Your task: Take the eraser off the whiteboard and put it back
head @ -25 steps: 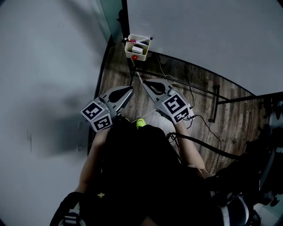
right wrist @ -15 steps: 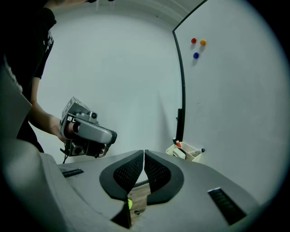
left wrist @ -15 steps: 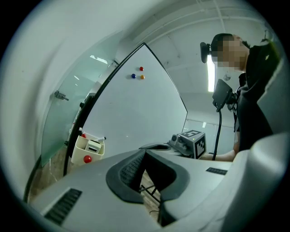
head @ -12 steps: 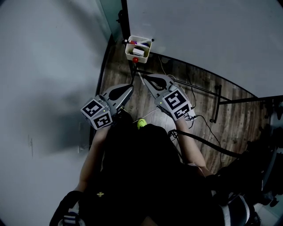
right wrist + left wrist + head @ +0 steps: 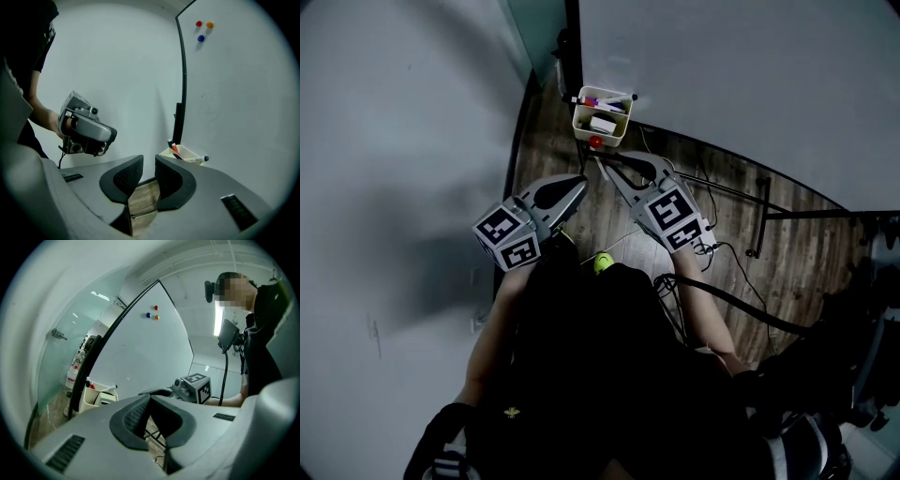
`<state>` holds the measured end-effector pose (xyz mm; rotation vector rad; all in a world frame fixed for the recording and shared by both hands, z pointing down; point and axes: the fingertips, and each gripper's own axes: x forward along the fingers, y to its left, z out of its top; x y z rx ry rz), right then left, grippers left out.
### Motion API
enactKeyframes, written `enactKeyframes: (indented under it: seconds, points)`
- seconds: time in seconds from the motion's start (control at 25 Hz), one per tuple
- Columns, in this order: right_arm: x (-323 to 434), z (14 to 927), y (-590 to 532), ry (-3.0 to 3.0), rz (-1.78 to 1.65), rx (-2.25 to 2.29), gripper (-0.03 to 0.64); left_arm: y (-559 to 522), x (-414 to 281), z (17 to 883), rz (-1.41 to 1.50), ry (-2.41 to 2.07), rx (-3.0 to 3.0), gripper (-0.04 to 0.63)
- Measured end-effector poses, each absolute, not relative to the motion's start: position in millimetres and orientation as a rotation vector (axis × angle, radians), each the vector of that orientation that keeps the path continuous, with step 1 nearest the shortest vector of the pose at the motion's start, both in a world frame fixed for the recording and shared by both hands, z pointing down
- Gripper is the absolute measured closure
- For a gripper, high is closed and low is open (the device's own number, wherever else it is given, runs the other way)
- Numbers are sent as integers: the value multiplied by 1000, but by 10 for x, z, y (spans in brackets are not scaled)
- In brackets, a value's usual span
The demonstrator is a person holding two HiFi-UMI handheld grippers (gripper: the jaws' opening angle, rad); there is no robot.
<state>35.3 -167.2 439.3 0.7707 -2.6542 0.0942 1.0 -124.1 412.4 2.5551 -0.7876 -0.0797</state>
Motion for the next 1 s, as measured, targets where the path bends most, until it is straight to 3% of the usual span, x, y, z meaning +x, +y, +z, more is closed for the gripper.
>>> enactKeyframes:
  seconds: [0.36,1.0]
  points:
    - [198,4551,-2065,-2578,100,832,482,-1565,-90,4258,-48,-682,2558,578]
    - [209,4805,-2451,-2454,94,923,353,-1768,-240,4451,-28,-597,2515,578]
